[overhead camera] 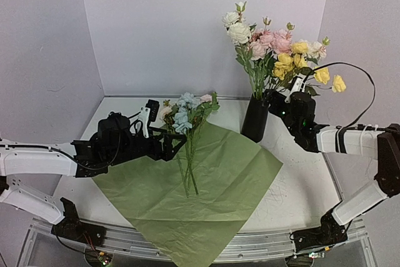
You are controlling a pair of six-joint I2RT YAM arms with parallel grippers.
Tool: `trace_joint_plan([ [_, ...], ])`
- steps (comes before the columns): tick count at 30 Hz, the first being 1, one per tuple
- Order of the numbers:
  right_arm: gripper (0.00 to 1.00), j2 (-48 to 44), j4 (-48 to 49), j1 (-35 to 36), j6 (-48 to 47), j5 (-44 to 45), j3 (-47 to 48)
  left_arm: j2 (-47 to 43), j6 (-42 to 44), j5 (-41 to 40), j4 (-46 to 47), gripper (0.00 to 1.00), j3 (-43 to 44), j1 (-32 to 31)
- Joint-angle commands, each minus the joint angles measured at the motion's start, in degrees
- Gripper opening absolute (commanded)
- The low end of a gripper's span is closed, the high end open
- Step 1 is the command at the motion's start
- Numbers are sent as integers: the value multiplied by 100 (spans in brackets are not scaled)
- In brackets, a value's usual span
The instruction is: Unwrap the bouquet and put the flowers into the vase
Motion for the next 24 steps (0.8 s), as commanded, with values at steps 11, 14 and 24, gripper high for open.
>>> trace_joint_plan([
  [11, 98, -792, -1034, 495, 1134, -1315, -1138, 1216, -647, -840, -1045, 86, 1063, 272],
  [14, 98, -965, -1356, 924, 1269, -1179, -1303, 1799, -594, -662, -1485, 75, 1551, 379],
  [24, 91, -908, -1744, 2277, 1958, -1163, -1396, 2817, -674, -209, -1604, 53, 2251, 750],
])
